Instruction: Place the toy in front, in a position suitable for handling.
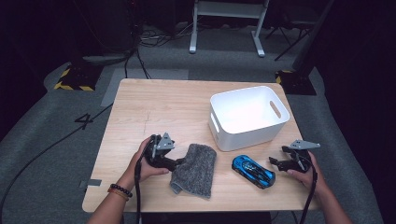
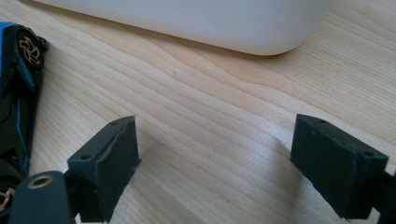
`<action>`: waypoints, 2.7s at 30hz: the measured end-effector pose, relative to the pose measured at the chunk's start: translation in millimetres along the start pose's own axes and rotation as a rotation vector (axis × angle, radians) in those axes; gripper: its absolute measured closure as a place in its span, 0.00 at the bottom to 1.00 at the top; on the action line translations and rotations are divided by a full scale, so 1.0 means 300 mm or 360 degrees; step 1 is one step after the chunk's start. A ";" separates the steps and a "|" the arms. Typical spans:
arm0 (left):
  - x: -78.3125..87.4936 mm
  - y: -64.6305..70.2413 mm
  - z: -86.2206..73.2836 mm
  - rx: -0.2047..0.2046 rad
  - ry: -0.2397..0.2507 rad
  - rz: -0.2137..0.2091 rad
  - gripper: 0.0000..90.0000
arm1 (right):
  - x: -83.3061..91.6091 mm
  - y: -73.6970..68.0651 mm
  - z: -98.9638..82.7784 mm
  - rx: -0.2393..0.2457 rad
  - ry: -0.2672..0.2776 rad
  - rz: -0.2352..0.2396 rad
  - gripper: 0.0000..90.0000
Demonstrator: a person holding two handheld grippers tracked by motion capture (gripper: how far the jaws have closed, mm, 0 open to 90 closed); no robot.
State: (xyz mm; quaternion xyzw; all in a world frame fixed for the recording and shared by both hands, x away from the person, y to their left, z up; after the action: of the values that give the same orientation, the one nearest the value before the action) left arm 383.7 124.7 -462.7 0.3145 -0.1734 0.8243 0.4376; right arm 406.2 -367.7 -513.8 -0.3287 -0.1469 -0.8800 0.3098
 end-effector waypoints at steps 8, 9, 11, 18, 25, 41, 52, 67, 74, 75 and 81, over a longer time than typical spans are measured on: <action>-0.041 0.044 0.124 -0.0078 0.0103 -0.0078 0.25 | 0.000 0.000 0.000 -0.0001 0.0000 0.0000 0.17; -0.044 0.049 0.139 -0.0074 0.0117 -0.0088 0.24 | 0.000 0.000 0.000 -0.0001 0.0000 -0.0001 0.17; -0.046 0.060 0.171 -0.0072 0.0152 -0.0109 0.23 | 0.001 -0.001 -0.001 -0.0004 0.0000 -0.0003 0.17; -0.060 0.117 0.313 -0.0166 0.0221 -0.0098 0.27 | 0.002 -0.002 -0.002 -0.0008 -0.0001 -0.0004 0.17; -0.106 0.188 0.431 -0.0285 0.0275 -0.0140 0.34 | 0.002 -0.002 -0.002 -0.0007 -0.0001 -0.0003 0.17; -0.274 0.218 0.562 -0.0354 0.0177 -0.0121 0.53 | 0.002 -0.001 -0.002 -0.0001 0.0000 0.0000 0.17; -0.316 0.177 0.554 -0.0446 0.0019 -0.0157 0.87 | 0.002 0.000 -0.002 0.0001 0.0000 0.0003 0.17; -0.188 -0.084 0.454 -0.0234 0.0028 -0.0024 0.93 | 0.003 -0.001 -0.002 -0.0003 -0.0002 0.0005 0.17; -0.148 -0.163 0.422 -0.0198 0.0005 -0.0050 0.94 | 0.003 -0.001 -0.002 -0.0003 -0.0002 0.0005 0.17; -0.144 -0.168 0.419 -0.0193 0.0003 -0.0075 0.96 | 0.003 -0.001 -0.002 -0.0003 -0.0002 0.0005 0.17; -0.125 -0.177 0.405 -0.0184 -0.0004 0.0008 0.94 | 0.003 -0.001 -0.002 -0.0003 -0.0002 0.0005 0.17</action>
State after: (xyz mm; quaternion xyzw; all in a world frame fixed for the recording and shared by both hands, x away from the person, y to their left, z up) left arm 488.1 63.3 -397.1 0.2894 -0.2222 0.8136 0.4528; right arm 405.0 -368.1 -513.8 -0.3296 -0.1457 -0.8795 0.3107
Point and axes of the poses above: each handheld gripper's, and its own axes: x roughly backward along the jaws, z roughly out of its top, y roughly to its right, the point moved 1 cm from there along -x, roughly forward along the jaws, and after that the axes turned 3 degrees about x, right-handed, at the moved point
